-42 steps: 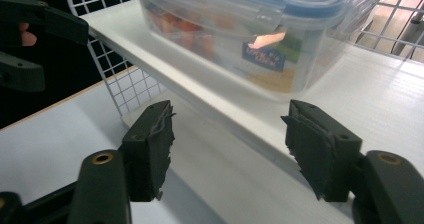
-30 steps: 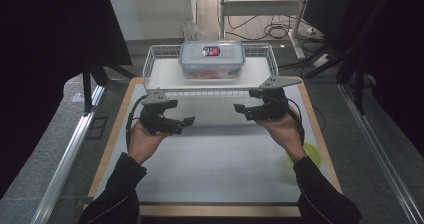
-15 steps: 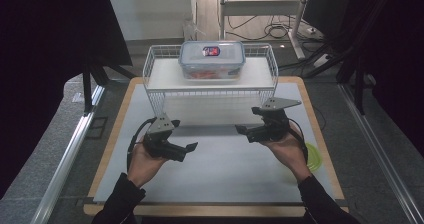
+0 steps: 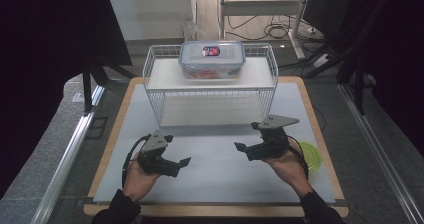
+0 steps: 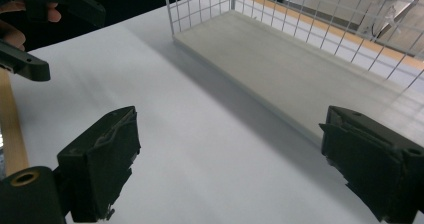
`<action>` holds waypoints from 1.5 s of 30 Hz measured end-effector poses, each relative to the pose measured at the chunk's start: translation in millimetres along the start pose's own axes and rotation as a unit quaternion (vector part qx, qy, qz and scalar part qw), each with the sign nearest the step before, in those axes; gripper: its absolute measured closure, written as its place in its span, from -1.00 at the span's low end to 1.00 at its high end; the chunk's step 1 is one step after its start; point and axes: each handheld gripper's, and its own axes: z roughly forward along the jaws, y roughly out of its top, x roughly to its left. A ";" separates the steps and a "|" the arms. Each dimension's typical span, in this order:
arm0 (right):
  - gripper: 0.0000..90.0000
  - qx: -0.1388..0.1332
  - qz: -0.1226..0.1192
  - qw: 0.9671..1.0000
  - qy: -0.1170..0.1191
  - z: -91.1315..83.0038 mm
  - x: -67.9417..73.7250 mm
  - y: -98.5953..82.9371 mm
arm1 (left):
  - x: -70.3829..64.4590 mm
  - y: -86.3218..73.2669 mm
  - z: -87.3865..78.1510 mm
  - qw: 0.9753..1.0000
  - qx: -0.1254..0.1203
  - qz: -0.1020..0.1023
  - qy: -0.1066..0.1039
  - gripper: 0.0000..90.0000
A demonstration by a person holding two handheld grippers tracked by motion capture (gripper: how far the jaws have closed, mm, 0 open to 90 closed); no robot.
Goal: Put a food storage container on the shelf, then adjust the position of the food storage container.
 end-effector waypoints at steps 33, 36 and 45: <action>-0.77 0.061 0.032 0.997 -0.032 -11.8 7.0 -58.8 | -9.1 -44.6 -2.3 0.999 0.032 0.006 0.033 -0.91; -0.43 0.065 0.052 0.996 -0.036 -20.0 -0.2 -58.1 | -9.8 -44.5 -1.8 0.999 0.032 0.010 0.032 -0.91; 0.57 0.085 0.030 0.991 -0.099 -45.0 -26.8 -65.4 | -7.2 -45.3 -4.2 0.999 0.022 0.003 0.042 -0.91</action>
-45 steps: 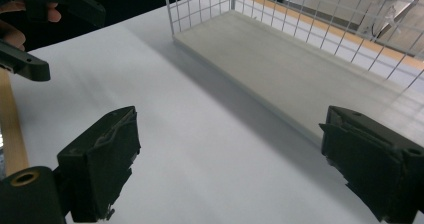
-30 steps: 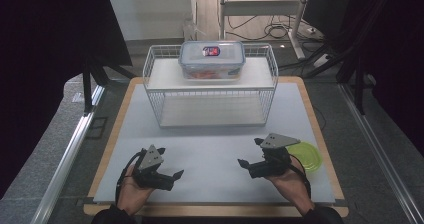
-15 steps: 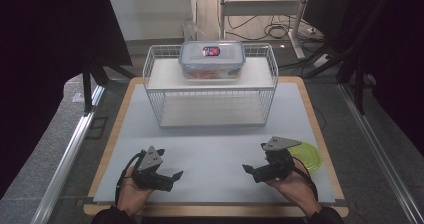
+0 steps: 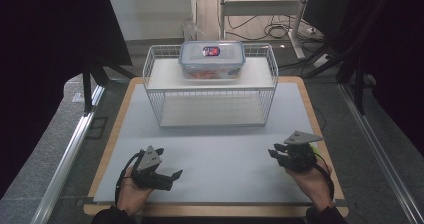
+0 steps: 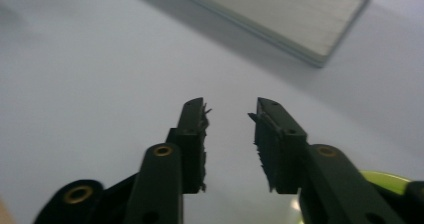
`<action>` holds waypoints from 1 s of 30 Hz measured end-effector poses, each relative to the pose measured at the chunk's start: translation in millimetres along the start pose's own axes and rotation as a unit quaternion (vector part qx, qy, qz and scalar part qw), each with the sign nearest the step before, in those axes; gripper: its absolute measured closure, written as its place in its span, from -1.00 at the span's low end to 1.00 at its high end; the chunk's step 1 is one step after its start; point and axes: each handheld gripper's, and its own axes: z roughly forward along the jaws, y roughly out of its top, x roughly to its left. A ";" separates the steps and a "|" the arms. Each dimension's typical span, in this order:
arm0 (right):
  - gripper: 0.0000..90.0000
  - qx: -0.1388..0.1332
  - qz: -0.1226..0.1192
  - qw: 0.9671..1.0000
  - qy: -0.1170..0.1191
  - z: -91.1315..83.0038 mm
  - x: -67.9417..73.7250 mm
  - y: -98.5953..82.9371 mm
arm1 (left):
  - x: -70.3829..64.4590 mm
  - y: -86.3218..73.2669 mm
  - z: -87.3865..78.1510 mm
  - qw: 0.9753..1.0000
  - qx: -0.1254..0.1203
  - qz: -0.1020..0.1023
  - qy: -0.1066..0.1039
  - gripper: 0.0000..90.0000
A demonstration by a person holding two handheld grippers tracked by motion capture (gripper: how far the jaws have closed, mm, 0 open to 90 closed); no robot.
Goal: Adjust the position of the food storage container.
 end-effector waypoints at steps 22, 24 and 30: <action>1.00 -0.012 0.114 0.985 -0.126 -55.4 -82.3 -49.2 | 0.1 -1.3 3.9 1.000 0.012 0.003 -0.001 -0.91; 1.00 -0.009 0.116 0.984 -0.131 -56.7 -82.1 -52.0 | -0.2 -1.3 4.1 1.000 0.013 0.004 -0.002 -0.91; 1.00 0.006 0.127 0.982 -0.139 -59.2 -85.8 -61.1 | -0.9 -1.4 5.0 1.000 0.015 0.007 -0.004 -0.91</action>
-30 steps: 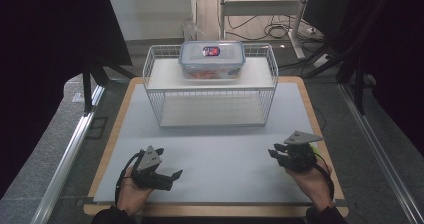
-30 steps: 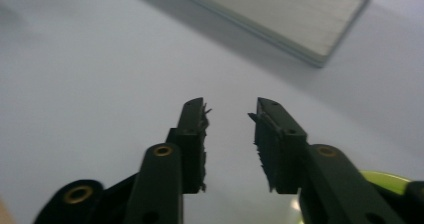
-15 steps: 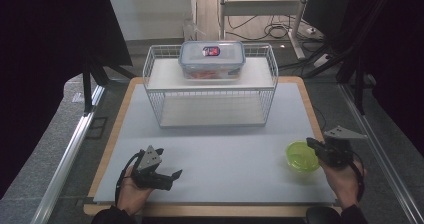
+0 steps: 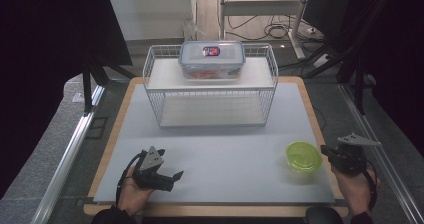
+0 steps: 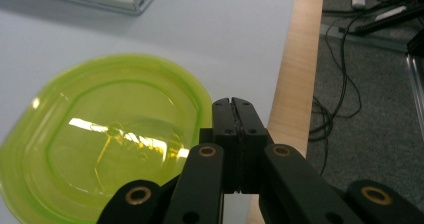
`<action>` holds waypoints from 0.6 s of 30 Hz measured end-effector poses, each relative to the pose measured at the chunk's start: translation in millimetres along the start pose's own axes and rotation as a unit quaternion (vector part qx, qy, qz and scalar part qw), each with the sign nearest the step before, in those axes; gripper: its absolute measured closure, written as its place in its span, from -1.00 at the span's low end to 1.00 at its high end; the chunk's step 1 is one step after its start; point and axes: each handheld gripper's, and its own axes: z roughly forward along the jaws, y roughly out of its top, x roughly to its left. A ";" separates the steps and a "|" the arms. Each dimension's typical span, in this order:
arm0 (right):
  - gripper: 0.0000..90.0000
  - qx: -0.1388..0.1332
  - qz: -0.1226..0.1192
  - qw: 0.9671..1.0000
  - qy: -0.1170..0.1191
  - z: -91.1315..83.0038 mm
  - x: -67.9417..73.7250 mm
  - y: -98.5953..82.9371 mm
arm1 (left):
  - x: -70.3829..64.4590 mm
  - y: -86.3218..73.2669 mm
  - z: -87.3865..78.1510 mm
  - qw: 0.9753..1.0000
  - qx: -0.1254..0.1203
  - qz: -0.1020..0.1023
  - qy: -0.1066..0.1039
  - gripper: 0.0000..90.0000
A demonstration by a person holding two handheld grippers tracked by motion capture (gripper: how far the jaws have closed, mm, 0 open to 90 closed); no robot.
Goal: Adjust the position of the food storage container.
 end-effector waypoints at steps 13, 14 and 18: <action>0.99 0.028 0.007 0.999 0.017 5.8 3.2 -6.9 | -2.2 0.2 2.7 1.000 0.008 0.008 -0.004 -0.91; 0.99 0.028 0.007 0.999 0.020 5.8 4.1 -6.7 | -2.3 0.2 2.7 1.000 0.009 0.008 -0.004 -0.91; 0.99 0.033 0.006 0.999 0.026 6.9 7.4 -7.4 | -2.6 0.2 3.1 1.000 0.009 0.009 -0.005 -0.91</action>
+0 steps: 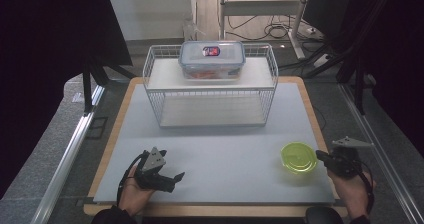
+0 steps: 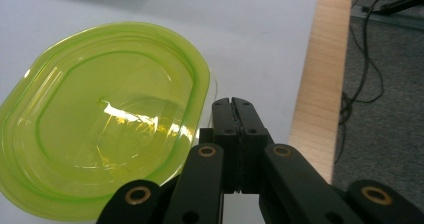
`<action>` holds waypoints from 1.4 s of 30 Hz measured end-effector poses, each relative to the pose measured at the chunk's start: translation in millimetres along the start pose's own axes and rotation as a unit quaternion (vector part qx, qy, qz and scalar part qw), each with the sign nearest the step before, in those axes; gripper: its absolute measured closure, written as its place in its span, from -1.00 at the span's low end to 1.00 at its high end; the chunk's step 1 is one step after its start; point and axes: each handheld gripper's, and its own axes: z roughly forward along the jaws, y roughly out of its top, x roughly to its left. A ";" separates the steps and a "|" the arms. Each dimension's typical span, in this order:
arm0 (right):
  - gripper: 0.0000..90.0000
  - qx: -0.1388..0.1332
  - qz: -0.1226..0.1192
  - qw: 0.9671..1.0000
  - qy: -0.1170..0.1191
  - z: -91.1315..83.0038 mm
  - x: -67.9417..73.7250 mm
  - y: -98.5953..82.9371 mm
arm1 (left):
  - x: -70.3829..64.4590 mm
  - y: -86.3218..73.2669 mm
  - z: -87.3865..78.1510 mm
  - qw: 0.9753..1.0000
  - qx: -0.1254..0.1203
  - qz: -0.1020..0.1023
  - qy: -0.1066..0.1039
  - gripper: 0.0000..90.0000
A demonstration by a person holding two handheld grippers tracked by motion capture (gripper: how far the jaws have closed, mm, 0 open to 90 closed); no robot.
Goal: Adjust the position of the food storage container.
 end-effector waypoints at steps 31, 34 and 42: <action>1.00 0.054 -0.030 0.995 0.082 13.2 45.1 -7.4 | -1.7 0.4 2.3 1.000 0.008 0.011 -0.004 -0.90; 1.00 0.060 -0.022 0.993 0.096 15.6 45.3 -9.2 | -1.6 0.2 3.0 1.000 0.008 0.011 -0.004 -0.90; 1.00 0.075 -0.026 0.990 0.117 25.1 54.5 -7.8 | -2.6 0.7 3.5 1.000 0.009 0.014 -0.004 -0.90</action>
